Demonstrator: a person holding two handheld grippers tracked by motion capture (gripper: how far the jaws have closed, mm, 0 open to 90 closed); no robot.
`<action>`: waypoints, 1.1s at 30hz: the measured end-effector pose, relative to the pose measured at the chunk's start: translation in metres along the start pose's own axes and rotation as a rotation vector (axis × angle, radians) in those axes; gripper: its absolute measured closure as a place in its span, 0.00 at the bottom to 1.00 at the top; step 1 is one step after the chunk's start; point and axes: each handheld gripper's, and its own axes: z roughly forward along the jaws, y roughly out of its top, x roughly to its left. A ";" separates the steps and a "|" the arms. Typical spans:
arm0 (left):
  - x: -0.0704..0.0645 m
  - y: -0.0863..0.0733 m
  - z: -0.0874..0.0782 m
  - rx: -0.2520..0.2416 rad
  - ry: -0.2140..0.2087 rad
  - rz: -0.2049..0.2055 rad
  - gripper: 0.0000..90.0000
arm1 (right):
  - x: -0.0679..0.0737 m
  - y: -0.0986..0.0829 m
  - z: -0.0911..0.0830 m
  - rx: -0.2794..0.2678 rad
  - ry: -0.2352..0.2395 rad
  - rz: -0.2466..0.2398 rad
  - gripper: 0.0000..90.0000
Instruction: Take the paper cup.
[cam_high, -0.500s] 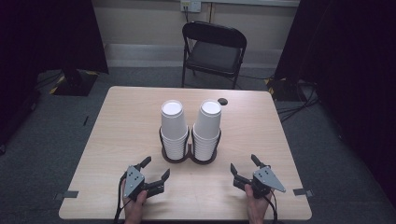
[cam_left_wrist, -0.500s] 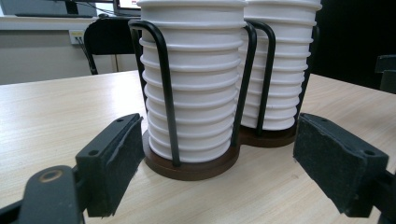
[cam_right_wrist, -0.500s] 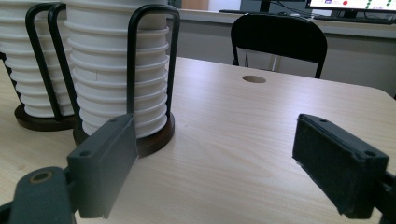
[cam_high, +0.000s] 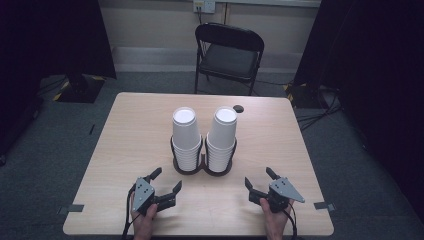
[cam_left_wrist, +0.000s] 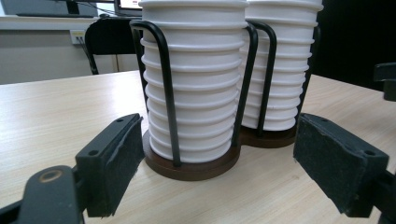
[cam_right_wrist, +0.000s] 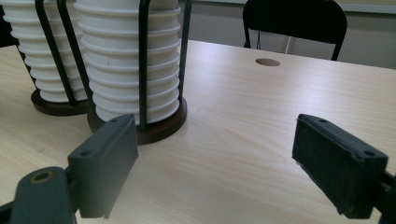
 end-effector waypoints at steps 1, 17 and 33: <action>0.000 0.000 0.000 -0.001 0.001 -0.009 0.18 | 0.000 0.000 0.001 0.005 0.000 -0.001 0.15; 0.000 0.000 0.000 -0.002 0.003 -0.001 0.18 | 0.012 0.020 0.006 -0.020 0.091 0.063 0.17; 0.000 0.000 0.000 0.002 0.003 0.004 0.18 | 0.016 0.055 0.014 -0.071 0.162 0.058 0.19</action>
